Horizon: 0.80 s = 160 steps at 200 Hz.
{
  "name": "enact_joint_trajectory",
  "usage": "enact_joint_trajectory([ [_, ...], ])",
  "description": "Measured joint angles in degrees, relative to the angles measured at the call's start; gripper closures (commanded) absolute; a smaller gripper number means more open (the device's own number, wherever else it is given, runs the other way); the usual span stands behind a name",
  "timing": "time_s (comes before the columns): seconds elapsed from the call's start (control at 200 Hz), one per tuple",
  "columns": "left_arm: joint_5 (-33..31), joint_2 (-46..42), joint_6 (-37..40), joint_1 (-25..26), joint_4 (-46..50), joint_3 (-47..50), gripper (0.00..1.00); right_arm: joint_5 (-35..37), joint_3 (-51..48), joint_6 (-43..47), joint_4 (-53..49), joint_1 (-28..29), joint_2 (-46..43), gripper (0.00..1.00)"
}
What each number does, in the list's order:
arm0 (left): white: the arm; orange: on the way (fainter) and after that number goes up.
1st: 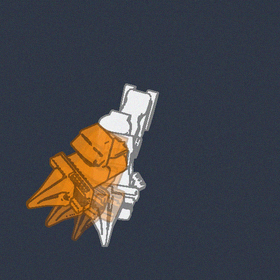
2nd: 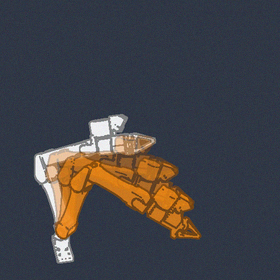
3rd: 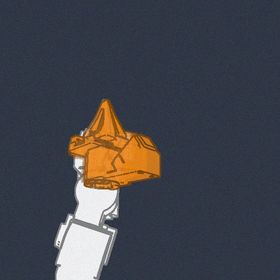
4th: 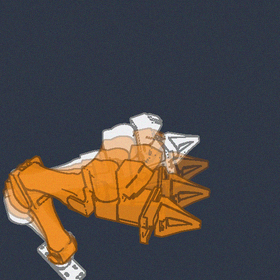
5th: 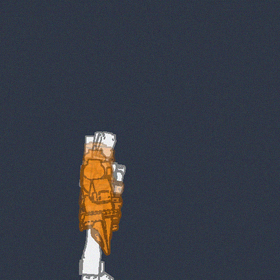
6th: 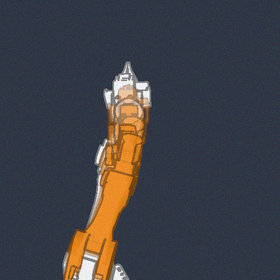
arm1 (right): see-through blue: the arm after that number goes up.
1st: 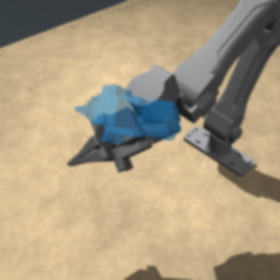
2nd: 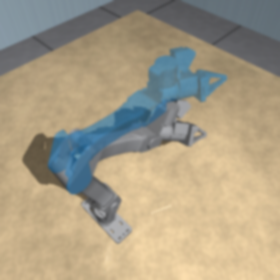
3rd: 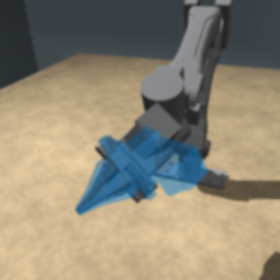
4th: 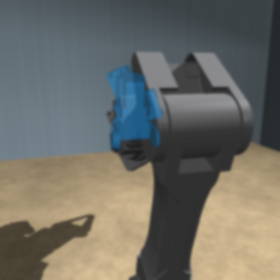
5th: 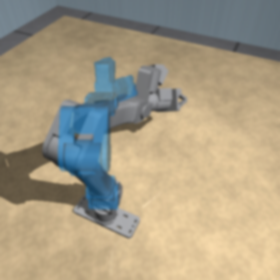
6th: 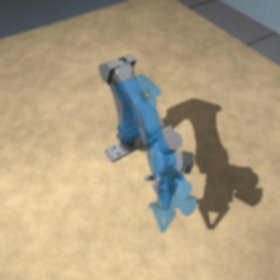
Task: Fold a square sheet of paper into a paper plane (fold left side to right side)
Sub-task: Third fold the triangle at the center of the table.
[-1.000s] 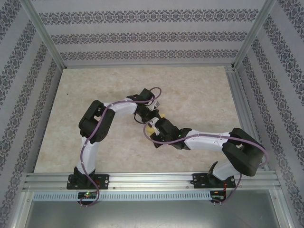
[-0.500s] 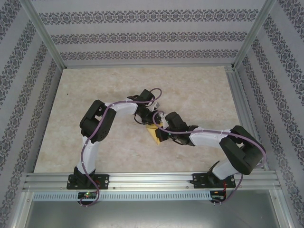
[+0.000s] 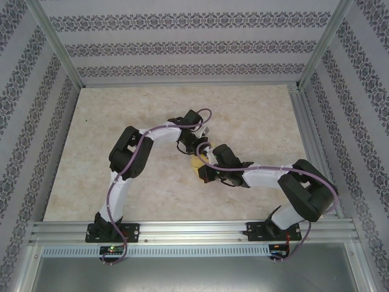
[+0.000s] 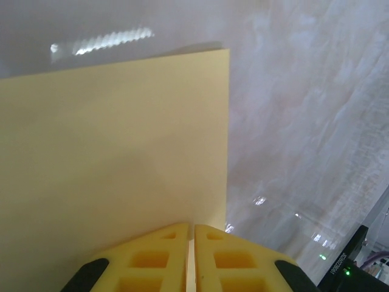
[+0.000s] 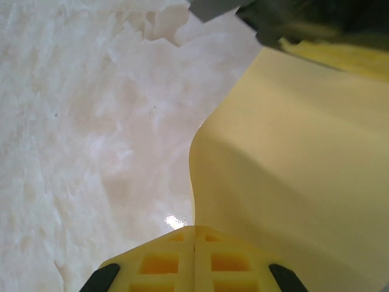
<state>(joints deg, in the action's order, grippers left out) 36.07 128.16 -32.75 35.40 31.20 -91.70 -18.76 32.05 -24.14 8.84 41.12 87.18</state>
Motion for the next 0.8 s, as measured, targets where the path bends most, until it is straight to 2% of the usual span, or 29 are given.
enact_joint_trajectory([
  [0.305,0.1,1.3,1.3,0.0,3.1,-5.0,0.85,-3.1,-1.2,-0.7,1.5,0.0,-0.4,1.00],
  [0.799,-0.3,1.6,2.4,0.0,4.8,-5.6,0.81,-6.2,-1.2,-1.7,2.3,0.8,-2.2,1.00],
])
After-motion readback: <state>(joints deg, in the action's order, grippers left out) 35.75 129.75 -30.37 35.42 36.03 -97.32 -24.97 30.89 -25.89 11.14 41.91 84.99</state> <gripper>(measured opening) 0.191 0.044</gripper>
